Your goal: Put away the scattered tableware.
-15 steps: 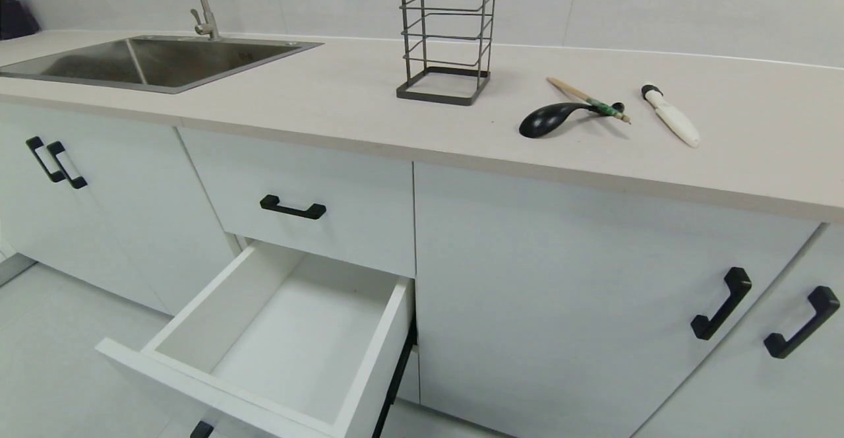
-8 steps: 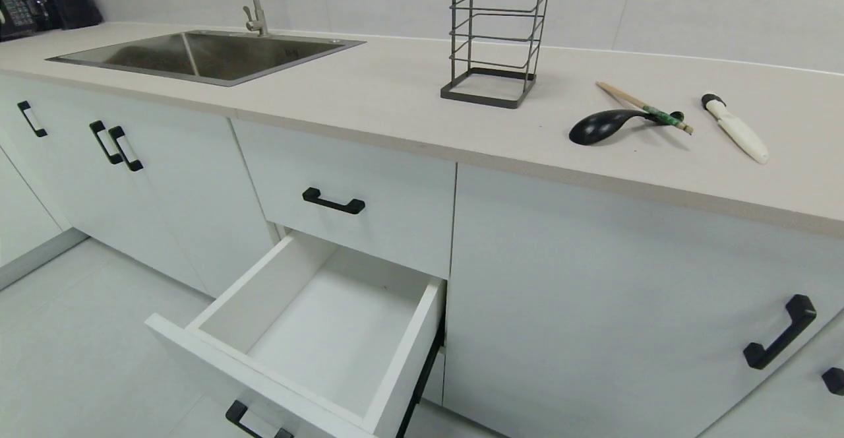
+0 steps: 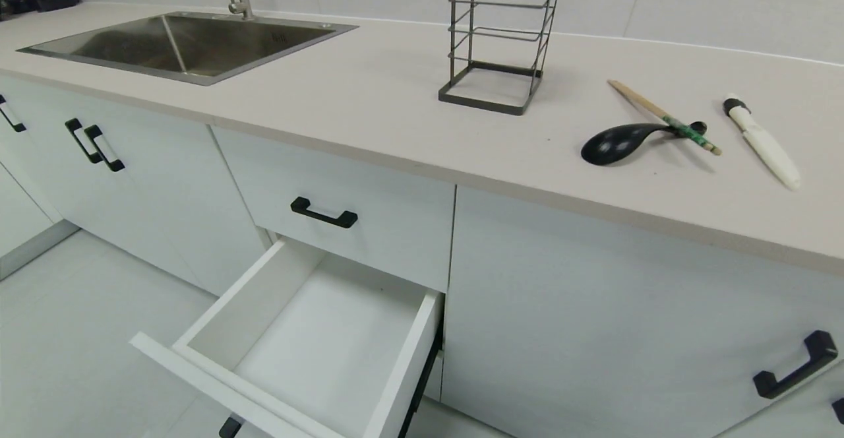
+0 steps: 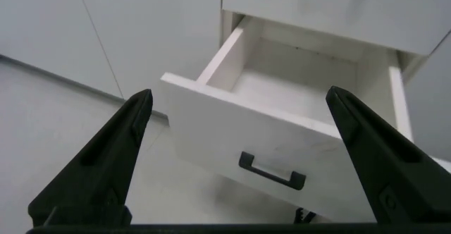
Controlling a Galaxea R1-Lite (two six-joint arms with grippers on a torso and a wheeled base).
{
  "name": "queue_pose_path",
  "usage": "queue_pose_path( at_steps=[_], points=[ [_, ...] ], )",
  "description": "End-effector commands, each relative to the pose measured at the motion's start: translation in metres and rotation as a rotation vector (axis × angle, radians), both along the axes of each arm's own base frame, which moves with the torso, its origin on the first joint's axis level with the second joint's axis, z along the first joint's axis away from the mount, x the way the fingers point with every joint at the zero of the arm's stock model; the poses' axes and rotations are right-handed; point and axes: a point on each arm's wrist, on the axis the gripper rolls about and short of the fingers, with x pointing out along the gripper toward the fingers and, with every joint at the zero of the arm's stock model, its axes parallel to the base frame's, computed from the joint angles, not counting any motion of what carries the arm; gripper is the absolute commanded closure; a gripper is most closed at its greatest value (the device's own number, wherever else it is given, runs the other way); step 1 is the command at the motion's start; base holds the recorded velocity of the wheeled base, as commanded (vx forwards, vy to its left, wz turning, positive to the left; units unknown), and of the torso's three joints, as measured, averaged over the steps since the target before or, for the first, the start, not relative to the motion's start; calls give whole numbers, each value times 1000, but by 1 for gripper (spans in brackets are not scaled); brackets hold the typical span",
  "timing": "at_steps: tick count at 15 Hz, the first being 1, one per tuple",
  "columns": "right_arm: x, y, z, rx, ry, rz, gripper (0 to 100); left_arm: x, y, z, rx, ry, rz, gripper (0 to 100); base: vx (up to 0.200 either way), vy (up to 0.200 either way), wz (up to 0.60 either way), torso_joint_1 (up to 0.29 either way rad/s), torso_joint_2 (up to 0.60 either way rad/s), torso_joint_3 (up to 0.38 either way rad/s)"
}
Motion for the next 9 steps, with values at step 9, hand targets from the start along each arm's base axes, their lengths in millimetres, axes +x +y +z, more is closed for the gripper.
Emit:
queue_pose_path(
  at_steps=[9],
  points=[
    [0, 0, 0, 0, 0, 1, 100, 0, 0, 0, 8, 1, 0, 0, 0, 0, 0, 177, -543, -205]
  ],
)
